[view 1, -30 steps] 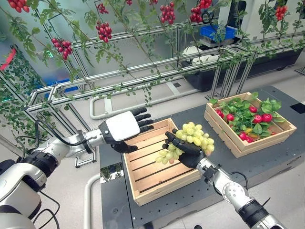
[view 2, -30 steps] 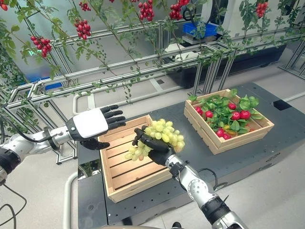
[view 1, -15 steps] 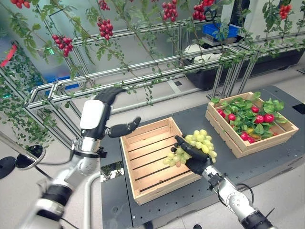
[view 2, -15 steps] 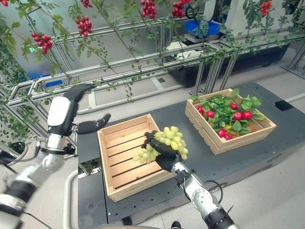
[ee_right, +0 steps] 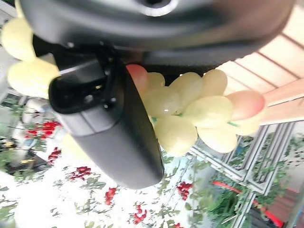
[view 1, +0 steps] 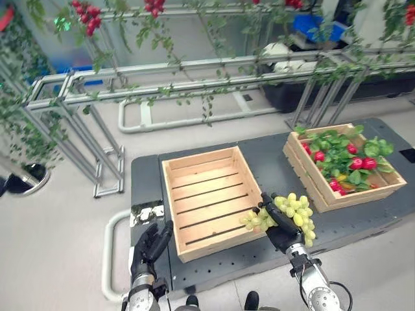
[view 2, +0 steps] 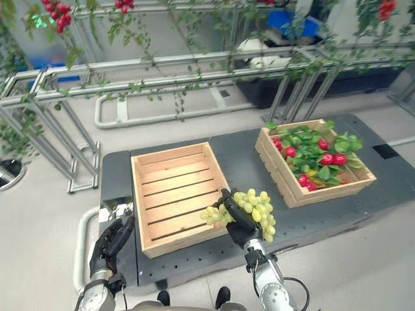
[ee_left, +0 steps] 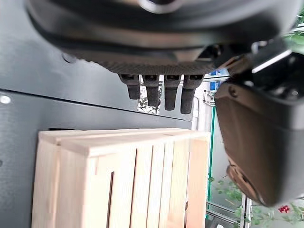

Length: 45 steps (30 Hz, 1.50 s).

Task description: Pick up the fruits from the basket on one side to the basket on the other side

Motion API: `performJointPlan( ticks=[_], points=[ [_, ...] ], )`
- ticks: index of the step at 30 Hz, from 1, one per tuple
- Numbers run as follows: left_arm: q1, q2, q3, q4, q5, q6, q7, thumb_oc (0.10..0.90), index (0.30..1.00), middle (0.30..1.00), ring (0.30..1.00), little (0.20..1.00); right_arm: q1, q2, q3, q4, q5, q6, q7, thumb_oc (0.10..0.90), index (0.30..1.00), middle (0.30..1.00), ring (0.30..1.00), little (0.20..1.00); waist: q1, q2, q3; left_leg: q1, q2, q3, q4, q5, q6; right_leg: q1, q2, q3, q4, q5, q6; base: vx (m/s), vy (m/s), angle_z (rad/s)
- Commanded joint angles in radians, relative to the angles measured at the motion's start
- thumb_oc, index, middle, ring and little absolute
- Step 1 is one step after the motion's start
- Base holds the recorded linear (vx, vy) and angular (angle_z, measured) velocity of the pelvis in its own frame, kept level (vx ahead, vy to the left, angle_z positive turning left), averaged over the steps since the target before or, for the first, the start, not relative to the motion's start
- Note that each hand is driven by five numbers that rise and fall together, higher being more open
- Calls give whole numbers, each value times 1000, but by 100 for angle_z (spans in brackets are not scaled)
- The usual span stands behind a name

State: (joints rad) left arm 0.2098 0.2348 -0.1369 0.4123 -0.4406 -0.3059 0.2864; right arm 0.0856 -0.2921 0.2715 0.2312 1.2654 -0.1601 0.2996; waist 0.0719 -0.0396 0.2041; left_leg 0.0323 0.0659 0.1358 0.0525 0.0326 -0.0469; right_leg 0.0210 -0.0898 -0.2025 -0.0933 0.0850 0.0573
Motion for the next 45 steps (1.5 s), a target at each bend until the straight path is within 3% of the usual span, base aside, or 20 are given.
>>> performJointPlan(
  ticks=[1, 2, 7, 16, 19, 21, 23, 25, 27, 28, 30, 31, 32, 34, 37, 45],
  points=[
    [-151, 86, 7, -117, 12, -252, 21, 800, 900, 900, 900, 900, -166, 6, -84, -121, 13, -142, 55, 400, 300, 300, 300, 300, 3, -20, 25, -14, -120, -135, 195, -191, 37, 89, 2, 11, 6, -67, -4, -368, 317, -25],
    [-193, 111, -3, -119, 14, -280, 63, 800, 900, 900, 900, 900, -201, 28, -68, -86, -3, -165, 44, 400, 300, 300, 300, 300, -9, 12, 29, 36, -119, -136, 42, -167, 53, 37, 16, 30, 30, -53, 13, -275, 259, -48],
    [-278, 117, -11, -140, 50, -280, 118, 800, 900, 900, 900, 900, -254, 76, -52, -68, -64, -170, -22, 400, 300, 300, 300, 300, -15, 31, 19, 66, -149, -167, -65, -159, 72, -64, 13, 60, 6, 14, 61, -299, 180, -61],
    [-257, 94, -19, -136, -4, -284, 32, 800, 900, 900, 900, 900, -141, 110, -68, -82, -104, -202, -54, 400, 300, 300, 300, 300, -64, 33, -1, 91, -160, -73, -15, -223, 107, -105, -6, 112, 6, 34, 92, -151, 154, -25],
    [-263, 89, -35, -148, 5, -262, 38, 800, 900, 900, 900, 900, -118, 122, -86, -65, -105, -198, -67, 400, 300, 300, 300, 300, -75, 30, 5, 98, -168, -45, -16, -224, 112, -127, -13, 92, 6, 49, 109, -123, 130, -16],
    [-254, 93, -35, -164, 15, -244, 41, 800, 900, 900, 900, 900, -104, 131, -88, -71, -105, -196, -72, 400, 300, 300, 300, 300, -77, 31, 10, 107, -169, -27, -35, -212, 108, -109, -16, 47, 10, 96, 111, -132, 105, -33],
    [-243, 110, -24, -181, 8, -230, 48, 800, 900, 900, 900, 900, -100, 136, -81, -83, -114, -194, -76, 400, 300, 300, 300, 300, -74, 51, 25, 118, -152, 10, -59, -188, 111, -152, -29, -9, 267, 65, 101, -232, 170, -51],
    [-236, 126, 3, -195, -18, -215, 17, 800, 900, 900, 900, 900, -88, 126, -82, -96, -110, -202, -86, 400, 300, 300, 300, 300, -75, 81, 28, 109, -131, 32, -85, -159, 124, -161, -44, -12, 612, -71, 50, -215, 146, -109],
    [-234, 127, 12, -198, -27, -212, 13, 800, 900, 900, 900, 900, -82, 125, -82, -95, -108, -202, -91, 400, 300, 300, 300, 300, -74, 79, 23, 96, -131, 33, -80, -155, 126, -145, -40, -13, 669, -118, 39, -53, 3, -53],
    [-231, 125, 14, -195, -25, -214, 19, 800, 900, 900, 900, 900, -77, 127, -79, -86, -105, -203, -88, 400, 300, 300, 300, 300, -74, 70, 17, 95, -136, 31, -76, -163, 122, -113, -34, -11, 658, -161, 46, 0, -96, -14],
    [-238, 120, 1, -185, -21, -221, 54, 800, 900, 900, 900, 900, -71, 141, -62, -57, -93, -213, -70, 400, 300, 300, 300, 300, -63, 35, -12, 46, -134, 54, -50, -155, 102, 40, 9, -27, 399, -232, 31, -25, -221, -41],
    [-245, 121, -9, -181, -7, -230, 71, 800, 900, 900, 900, 900, -72, 142, -55, -41, -86, -217, -66, 400, 300, 300, 300, 300, -53, 26, -27, 30, -129, 72, -42, -153, 88, 93, 19, -46, 261, -239, 18, -72, -230, -58],
    [-249, 117, -17, -177, 10, -230, 93, 800, 900, 900, 900, 900, -78, 139, -51, -25, -75, -220, -76, 400, 300, 300, 300, 300, -48, 24, -35, 27, -124, 83, -46, -149, 79, 110, 27, -47, 196, -225, 17, -74, -157, -73],
    [-269, 97, -39, -172, -8, -220, 118, 800, 900, 900, 900, 900, -113, 128, -43, -4, -46, -214, -101, 400, 300, 300, 300, 300, -57, 26, -33, 32, -115, 91, -64, -134, 72, 98, 49, -7, 167, -193, 18, -97, -71, -81],
    [-299, 87, -69, -167, 80, -257, 123, 800, 900, 900, 900, 900, -129, 124, -45, 35, -69, -220, -77, 400, 300, 300, 300, 300, -64, 27, -40, 19, -103, 114, -86, -105, 64, 118, 71, -14, 96, -192, -18, -89, -58, -29],
    [-278, 61, -73, -163, 24, -229, 63, 800, 900, 900, 900, 900, -49, 143, -53, 40, -107, -129, -96, 400, 300, 300, 300, 300, -107, 29, -81, 70, -111, 92, -121, -107, 66, 122, 98, 17, 56, -173, -33, -4, -27, -5]
  ],
)
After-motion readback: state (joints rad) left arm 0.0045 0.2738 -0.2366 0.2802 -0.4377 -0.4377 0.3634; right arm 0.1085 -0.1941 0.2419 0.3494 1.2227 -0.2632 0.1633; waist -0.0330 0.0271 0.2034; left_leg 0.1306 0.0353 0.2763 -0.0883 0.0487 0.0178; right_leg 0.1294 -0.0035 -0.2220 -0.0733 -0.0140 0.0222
